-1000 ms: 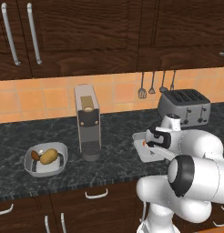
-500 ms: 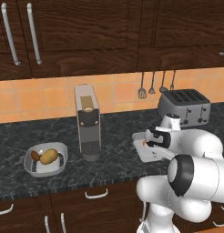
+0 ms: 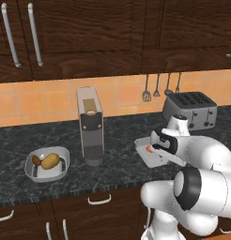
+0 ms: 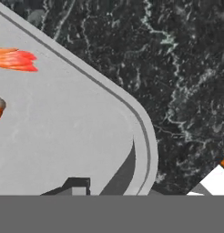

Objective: Take the meat container that has the shrimp and place it on the second highest rack of the freezer. Then take the vegetable container that has the potato and mushroom and place it on the highest rack of the freezer.

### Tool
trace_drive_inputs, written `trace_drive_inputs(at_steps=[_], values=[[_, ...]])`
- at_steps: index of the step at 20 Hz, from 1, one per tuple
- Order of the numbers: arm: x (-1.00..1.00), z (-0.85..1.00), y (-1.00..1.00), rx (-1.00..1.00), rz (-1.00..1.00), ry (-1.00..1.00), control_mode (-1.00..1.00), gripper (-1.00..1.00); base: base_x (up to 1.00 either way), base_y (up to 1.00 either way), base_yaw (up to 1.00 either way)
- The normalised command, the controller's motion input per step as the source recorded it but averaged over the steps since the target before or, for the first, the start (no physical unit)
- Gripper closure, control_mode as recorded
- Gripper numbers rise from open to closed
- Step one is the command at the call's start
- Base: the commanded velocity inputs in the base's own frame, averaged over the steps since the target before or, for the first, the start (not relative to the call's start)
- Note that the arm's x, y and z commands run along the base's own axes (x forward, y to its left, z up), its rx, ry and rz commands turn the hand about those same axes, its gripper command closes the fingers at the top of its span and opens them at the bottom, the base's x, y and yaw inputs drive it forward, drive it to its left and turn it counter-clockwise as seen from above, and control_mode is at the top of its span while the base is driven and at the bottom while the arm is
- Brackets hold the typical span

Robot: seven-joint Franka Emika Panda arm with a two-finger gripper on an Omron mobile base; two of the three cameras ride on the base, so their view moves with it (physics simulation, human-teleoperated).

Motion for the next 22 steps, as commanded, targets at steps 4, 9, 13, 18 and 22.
trace_drive_inputs(at_steps=[4,9,13,18,22], values=[[-0.25,0.24,0.09,0.0,-0.02,-0.12,-1.0,1.0,0.0,0.0,0.0],[-0.34,0.23,0.16,0.0,-0.02,-0.17,-1.0,1.0,0.0,0.0,0.0],[-0.3,0.28,0.2,0.0,-0.06,-0.14,-1.0,1.0,0.0,0.0,0.0],[-0.29,0.41,0.07,0.0,-0.1,-0.04,-1.0,1.0,0.0,0.0,0.0],[-0.25,0.52,0.0,0.0,-0.1,0.0,-1.0,1.0,0.0,0.0,0.0]])
